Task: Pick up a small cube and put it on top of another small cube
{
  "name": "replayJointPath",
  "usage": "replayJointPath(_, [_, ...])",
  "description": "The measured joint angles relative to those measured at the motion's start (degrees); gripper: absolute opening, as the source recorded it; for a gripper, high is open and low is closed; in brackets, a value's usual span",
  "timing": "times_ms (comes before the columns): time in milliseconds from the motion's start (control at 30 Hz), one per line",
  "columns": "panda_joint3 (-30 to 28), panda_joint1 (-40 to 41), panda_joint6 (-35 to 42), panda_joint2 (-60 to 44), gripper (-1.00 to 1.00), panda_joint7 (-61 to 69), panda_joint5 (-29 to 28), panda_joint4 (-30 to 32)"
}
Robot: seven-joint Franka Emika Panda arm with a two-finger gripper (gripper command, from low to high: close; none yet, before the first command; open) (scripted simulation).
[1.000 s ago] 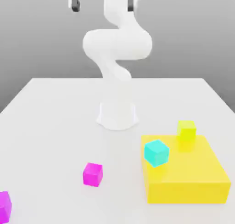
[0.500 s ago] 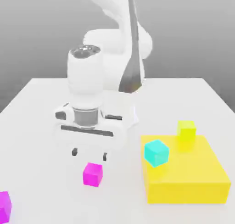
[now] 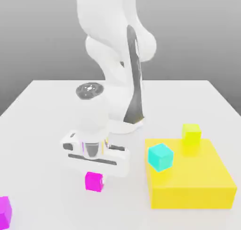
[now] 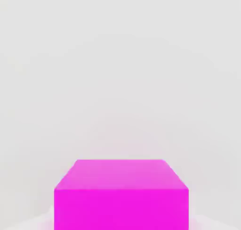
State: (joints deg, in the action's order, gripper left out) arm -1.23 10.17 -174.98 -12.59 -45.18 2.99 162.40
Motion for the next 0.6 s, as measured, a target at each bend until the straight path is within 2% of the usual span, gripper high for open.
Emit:
replayJointPath(167, [-0.98, -0.27, 8.13, 10.03, -1.0, -1.83, -2.52, 1.89])
replayJointPath(533, [10.7, -15.0, 34.12, 32.74, -1.0, -8.19, 2.76, -1.6])
replayJointPath(600, [12.39, -16.83, 35.49, 33.97, -1.0, -8.98, 3.55, -1.76])
